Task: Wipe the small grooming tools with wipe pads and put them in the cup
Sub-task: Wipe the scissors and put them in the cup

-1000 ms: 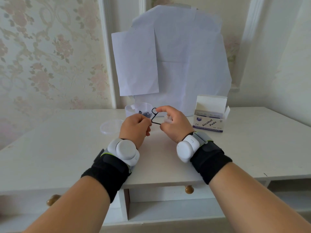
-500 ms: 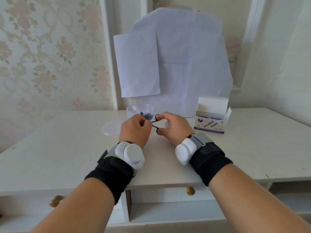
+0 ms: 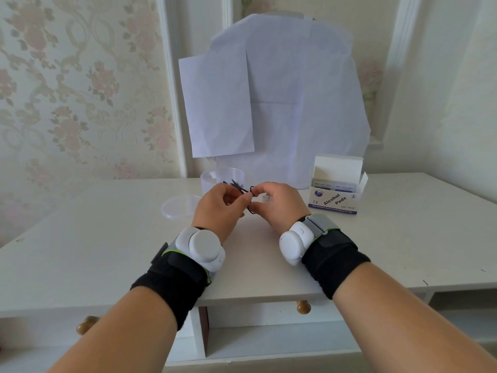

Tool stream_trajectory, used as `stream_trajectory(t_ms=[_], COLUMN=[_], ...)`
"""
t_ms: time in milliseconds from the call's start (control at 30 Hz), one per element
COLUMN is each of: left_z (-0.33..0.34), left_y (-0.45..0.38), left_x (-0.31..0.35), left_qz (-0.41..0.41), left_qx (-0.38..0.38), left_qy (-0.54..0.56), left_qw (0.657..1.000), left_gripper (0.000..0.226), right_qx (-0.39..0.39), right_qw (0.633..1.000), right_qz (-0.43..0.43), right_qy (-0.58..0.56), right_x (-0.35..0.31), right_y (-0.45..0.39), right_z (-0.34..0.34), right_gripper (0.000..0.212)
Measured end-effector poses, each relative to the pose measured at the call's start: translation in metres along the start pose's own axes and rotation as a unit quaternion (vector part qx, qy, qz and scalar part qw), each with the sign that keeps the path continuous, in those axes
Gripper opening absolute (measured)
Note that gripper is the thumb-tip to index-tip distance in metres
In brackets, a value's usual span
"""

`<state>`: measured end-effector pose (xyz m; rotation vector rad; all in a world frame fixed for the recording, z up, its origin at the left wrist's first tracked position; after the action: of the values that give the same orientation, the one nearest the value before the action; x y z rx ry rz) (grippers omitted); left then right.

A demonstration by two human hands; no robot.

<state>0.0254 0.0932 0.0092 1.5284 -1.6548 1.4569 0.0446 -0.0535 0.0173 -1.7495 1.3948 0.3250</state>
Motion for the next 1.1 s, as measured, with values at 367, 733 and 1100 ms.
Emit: stream_trajectory(t_ms=[367, 733, 1100], left_z=[-0.009, 0.003, -0.031], left_y=[0.001, 0.001, -0.001], left_x=[0.003, 0.005, 0.006], left_qz=[0.013, 0.031, 0.004], left_qx=[0.039, -0.012, 0.135], left_qy=[0.044, 0.034, 0.085], left_qw=[0.998, 0.999, 0.987], left_gripper=[0.016, 0.019, 0.025], right_qx=[0.011, 0.032, 0.093], right_qw=[1.0, 0.999, 0.981], right_qz=[0.009, -0.035, -0.17], right_qy=[-0.015, 0.002, 0.023], right_x=[-0.001, -0.015, -0.049], right_y=[0.001, 0.003, 0.02], right_z=[-0.005, 0.0, -0.005], right_gripper=[0.014, 0.027, 0.027])
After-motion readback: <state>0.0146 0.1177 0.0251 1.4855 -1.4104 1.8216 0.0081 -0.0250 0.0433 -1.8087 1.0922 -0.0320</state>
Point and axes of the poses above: each hand's wrist, its own y-axis away from the middle knuckle, its own z-axis out of the palm, x = y × z, the point moved 8 cm from there along -y, towards the middle knuckle, and after that the axes turned 4 degrees about x, right-handed, at the moved point
